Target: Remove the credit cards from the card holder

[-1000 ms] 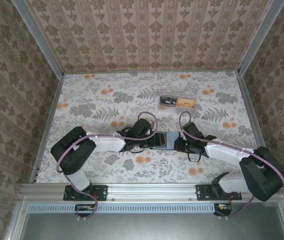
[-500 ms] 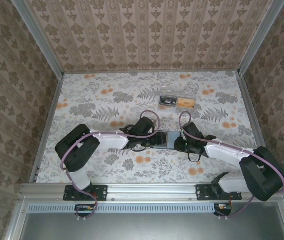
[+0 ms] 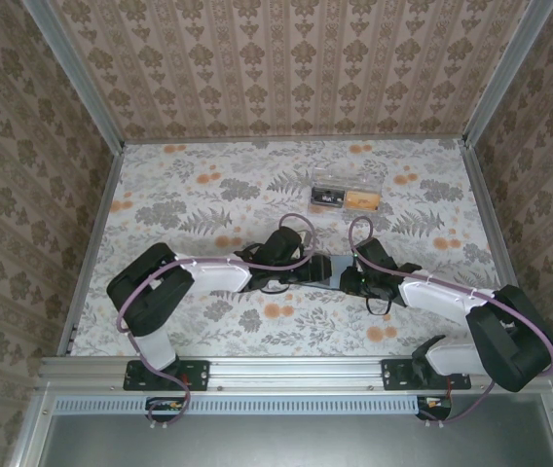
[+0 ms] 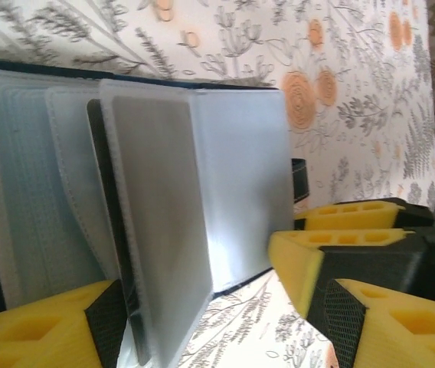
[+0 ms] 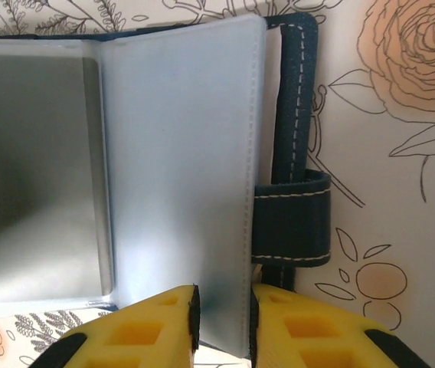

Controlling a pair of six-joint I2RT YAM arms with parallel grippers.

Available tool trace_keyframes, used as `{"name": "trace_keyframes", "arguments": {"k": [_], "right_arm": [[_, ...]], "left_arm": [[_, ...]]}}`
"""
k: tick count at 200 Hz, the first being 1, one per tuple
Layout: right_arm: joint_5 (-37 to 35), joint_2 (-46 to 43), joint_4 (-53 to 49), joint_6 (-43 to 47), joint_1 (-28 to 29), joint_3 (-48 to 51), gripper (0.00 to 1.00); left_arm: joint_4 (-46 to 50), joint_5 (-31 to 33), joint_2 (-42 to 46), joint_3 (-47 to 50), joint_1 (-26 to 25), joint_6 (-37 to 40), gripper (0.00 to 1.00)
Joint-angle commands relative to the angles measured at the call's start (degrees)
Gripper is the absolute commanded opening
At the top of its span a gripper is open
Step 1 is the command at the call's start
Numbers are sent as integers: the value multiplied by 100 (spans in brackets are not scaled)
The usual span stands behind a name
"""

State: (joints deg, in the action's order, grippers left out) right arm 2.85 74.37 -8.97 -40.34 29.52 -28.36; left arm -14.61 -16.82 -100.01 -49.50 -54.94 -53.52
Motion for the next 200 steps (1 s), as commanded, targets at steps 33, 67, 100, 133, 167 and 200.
{"name": "trace_keyframes", "arguments": {"k": [33, 67, 100, 133, 167, 200], "right_arm": [[-396, -588, -293, -227, -10, 206, 28], [-538, -1121, -527, -247, -112, 313, 29], [-551, -1271, -676, -211, -157, 331, 30], [-607, -1353, -721, -204, -166, 321, 31], [-485, -1188, -667, -73, -167, 174, 31], [-352, -939, -568, -1, -167, 50, 31]], "left_arm": [[-332, -592, 26, -578, -288, 289, 72], [-215, -546, -106, -693, -325, 268, 72], [-153, -437, -113, -582, -286, 220, 72], [-17, -291, -25, -427, -230, 220, 71], [132, -45, 345, -157, -151, 317, 71], [400, 121, 708, 71, 21, 480, 72]]}}
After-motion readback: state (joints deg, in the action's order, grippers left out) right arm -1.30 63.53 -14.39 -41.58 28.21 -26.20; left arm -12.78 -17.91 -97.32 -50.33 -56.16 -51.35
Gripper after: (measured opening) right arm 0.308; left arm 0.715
